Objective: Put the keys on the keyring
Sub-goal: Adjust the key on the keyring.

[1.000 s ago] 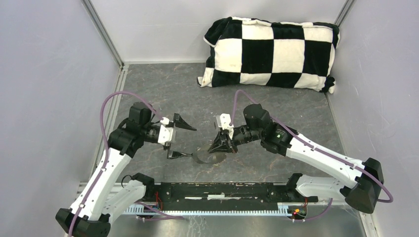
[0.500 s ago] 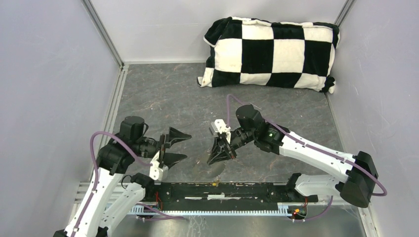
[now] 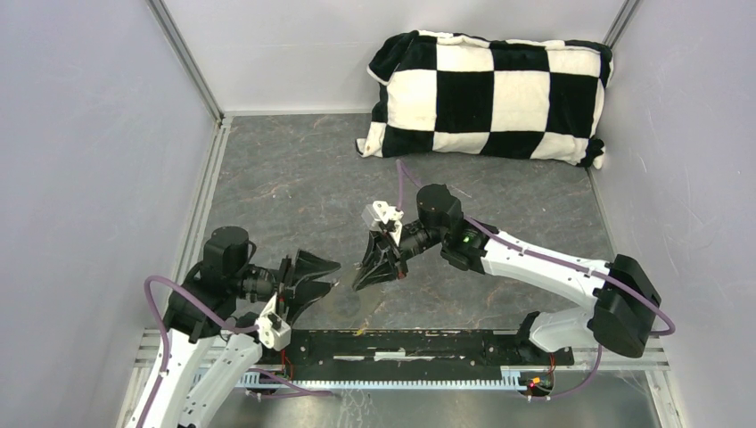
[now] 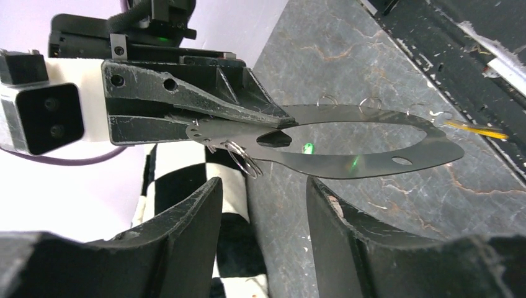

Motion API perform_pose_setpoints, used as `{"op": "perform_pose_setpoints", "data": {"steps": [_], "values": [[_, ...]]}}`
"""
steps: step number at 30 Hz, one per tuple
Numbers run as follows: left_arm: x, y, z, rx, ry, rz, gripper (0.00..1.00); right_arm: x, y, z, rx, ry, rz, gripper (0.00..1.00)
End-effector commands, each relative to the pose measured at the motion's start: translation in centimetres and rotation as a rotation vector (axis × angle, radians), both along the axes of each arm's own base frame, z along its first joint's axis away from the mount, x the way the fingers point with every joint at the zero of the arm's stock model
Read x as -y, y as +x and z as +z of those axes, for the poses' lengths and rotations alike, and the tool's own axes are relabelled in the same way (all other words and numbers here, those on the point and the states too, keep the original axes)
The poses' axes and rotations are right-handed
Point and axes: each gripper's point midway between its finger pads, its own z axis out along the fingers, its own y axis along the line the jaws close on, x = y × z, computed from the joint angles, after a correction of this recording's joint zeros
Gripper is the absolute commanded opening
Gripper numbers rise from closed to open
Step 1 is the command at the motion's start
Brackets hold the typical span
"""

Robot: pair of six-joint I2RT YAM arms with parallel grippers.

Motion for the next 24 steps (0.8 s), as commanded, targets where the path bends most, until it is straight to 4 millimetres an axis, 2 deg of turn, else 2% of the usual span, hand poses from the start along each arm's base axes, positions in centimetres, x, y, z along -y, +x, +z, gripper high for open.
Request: {"op": "perform_pose_setpoints", "data": {"steps": [1,6,12,24], "values": [[0.2,-0.3,1.5,0.088,-0.067,-0.011,0.57,-0.8,-0.2,3.6,0.045,0.111,0.031,0.00],[0.2,-0.3,1.9,0.088,-0.095,-0.003,0.55,-1.0,0.0,3.2,0.033,0.107,0.024,0.00],[0.0,-0.2,2.2,0.106,-0.093,0.015,0.41,-0.9,-0.2,2.5,0.019,0.088,0.036,0.00],[-0.5,0.0,1.9,0.189,-0.086,0.055,0.28,-0.5,-0.3,1.8,0.019,0.054,0.037,0.01]]}}
